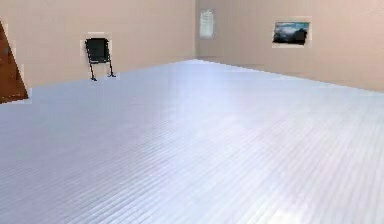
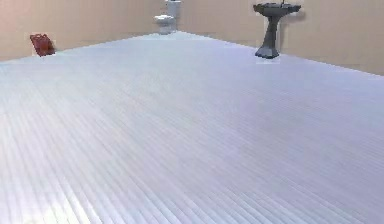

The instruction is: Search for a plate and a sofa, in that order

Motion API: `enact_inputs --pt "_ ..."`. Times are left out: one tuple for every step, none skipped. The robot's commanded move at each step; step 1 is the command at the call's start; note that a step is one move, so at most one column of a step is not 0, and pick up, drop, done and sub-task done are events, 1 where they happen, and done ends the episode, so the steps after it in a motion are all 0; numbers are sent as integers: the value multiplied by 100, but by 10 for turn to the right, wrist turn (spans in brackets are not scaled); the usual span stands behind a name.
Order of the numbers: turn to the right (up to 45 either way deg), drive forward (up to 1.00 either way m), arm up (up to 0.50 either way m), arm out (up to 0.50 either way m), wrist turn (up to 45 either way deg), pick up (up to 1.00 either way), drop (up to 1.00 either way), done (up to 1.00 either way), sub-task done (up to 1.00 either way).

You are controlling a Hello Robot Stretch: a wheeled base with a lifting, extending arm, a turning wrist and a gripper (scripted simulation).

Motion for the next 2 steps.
enact_inputs --pt "-420 0 0 0 0 0 0 0 0" --pt "0 100 0 0 0 0 0 0 0"
